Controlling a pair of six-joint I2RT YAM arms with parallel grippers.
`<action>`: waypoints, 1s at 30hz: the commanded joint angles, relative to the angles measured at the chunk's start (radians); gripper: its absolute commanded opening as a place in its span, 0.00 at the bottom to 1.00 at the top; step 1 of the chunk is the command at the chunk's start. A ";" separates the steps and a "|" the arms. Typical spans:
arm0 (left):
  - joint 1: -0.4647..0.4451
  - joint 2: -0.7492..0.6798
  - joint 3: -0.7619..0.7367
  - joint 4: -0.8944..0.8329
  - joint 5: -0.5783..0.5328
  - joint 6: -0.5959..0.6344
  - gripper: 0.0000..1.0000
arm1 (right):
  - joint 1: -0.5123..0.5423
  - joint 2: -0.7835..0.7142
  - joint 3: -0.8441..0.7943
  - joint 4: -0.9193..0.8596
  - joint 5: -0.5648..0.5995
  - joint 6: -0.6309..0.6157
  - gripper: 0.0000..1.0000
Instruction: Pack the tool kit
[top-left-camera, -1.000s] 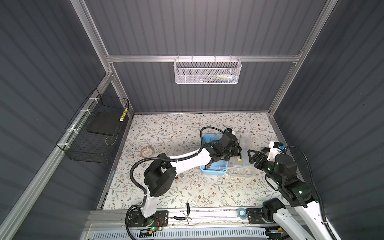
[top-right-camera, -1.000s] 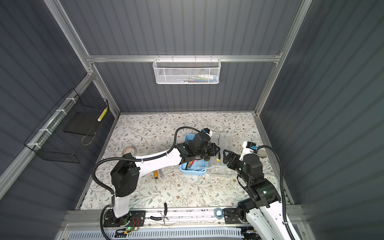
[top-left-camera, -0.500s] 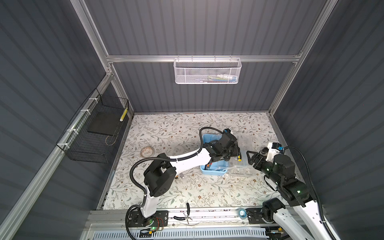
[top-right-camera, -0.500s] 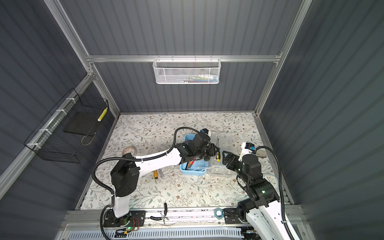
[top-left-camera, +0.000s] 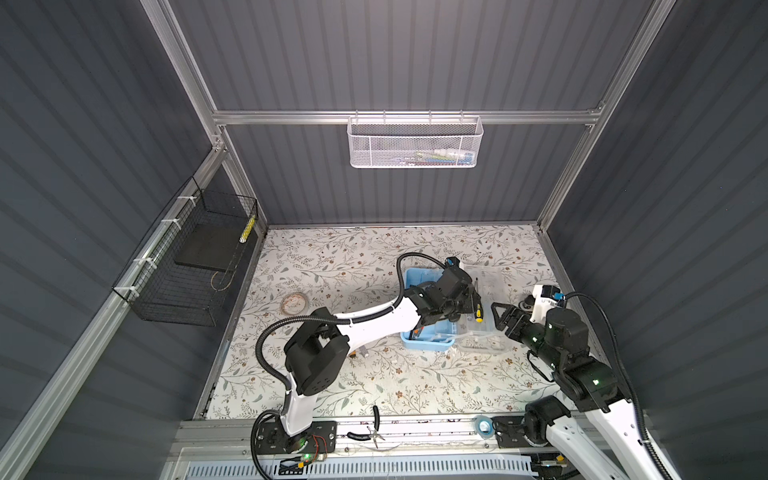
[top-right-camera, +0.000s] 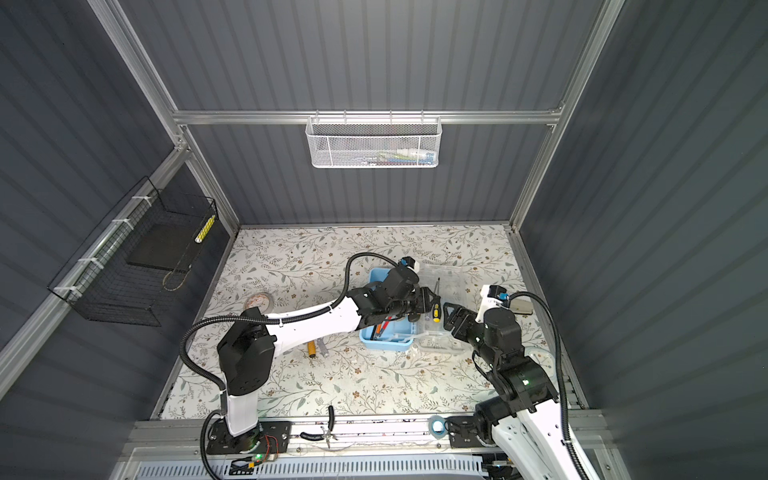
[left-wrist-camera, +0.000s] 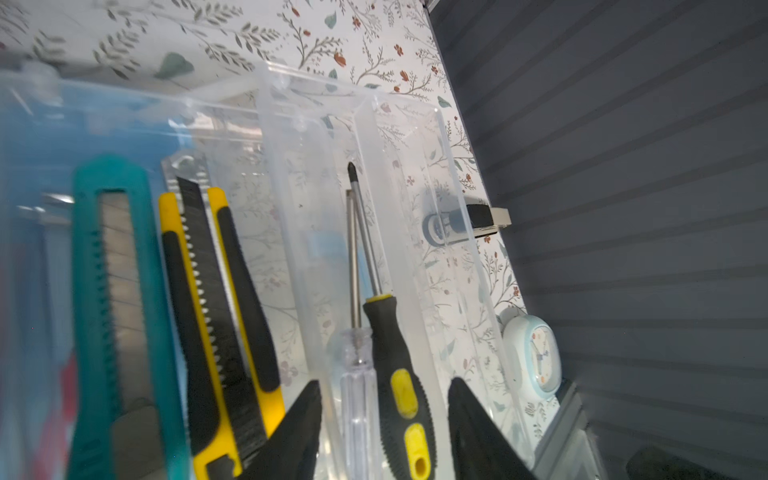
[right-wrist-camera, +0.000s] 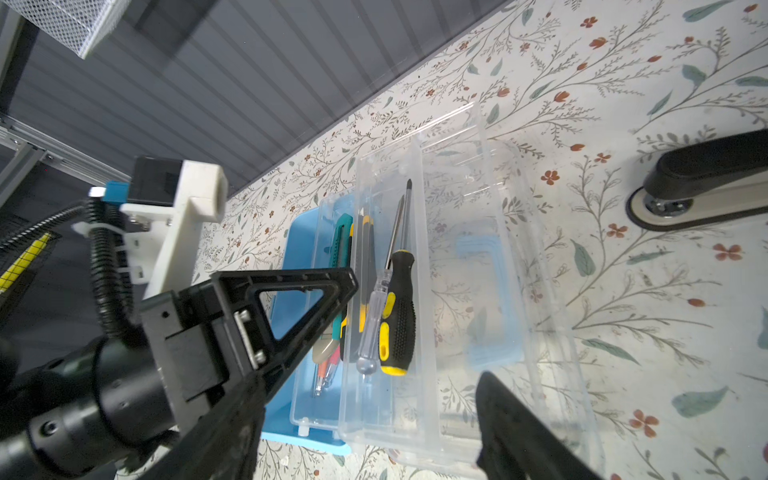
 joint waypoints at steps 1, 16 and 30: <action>0.005 -0.091 -0.041 -0.024 -0.088 0.107 0.52 | -0.002 0.036 0.021 0.012 -0.057 -0.045 0.80; 0.324 -0.465 -0.375 -0.242 -0.067 0.093 0.56 | 0.334 0.361 0.259 -0.006 0.020 -0.107 0.78; 0.644 -0.756 -0.624 -0.306 0.053 0.124 0.60 | 0.611 0.844 0.518 0.077 0.074 -0.160 0.77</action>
